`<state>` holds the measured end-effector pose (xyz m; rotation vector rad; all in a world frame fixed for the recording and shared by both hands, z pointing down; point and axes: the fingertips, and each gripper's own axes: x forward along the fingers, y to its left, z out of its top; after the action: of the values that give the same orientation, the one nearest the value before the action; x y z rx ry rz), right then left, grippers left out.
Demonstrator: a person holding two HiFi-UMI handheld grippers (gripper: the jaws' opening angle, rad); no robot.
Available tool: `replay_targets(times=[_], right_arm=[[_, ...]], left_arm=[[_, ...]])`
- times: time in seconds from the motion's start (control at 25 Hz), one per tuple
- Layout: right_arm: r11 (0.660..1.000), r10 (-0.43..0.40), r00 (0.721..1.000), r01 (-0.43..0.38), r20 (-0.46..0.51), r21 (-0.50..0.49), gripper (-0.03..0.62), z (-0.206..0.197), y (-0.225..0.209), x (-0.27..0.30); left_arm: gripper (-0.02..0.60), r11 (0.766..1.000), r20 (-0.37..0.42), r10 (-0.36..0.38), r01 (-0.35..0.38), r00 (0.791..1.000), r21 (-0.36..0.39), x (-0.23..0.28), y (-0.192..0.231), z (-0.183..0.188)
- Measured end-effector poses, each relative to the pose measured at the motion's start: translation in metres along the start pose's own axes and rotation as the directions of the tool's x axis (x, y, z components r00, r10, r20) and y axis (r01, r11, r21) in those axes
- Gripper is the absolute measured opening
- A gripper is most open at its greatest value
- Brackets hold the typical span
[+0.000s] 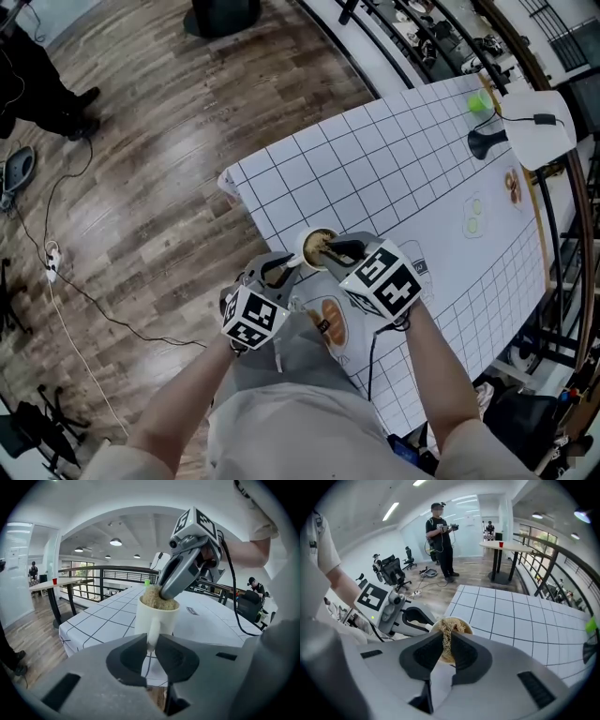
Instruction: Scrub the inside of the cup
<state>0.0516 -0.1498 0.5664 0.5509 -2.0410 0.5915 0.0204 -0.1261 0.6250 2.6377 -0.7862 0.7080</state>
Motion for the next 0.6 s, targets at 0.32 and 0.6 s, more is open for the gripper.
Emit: replay_targets(times=[0.32,0.6], right_arm=[[0.980,-0.195,0.972,0.196,0.130,0.005,0.057,0.022,-0.003,-0.060],[0.953,-0.302,0.921,0.301,0.246,0.039,0.058,0.044,-0.006,-0.113]], left_arm=[[0.074,0.994,-0.042,-0.011,0.006,0.999,-0.113,-0.004,-0.002,0.004],[0.089,0.971,-0.011,0.036,-0.038,0.999,-0.237,-0.038,0.000,0.028]])
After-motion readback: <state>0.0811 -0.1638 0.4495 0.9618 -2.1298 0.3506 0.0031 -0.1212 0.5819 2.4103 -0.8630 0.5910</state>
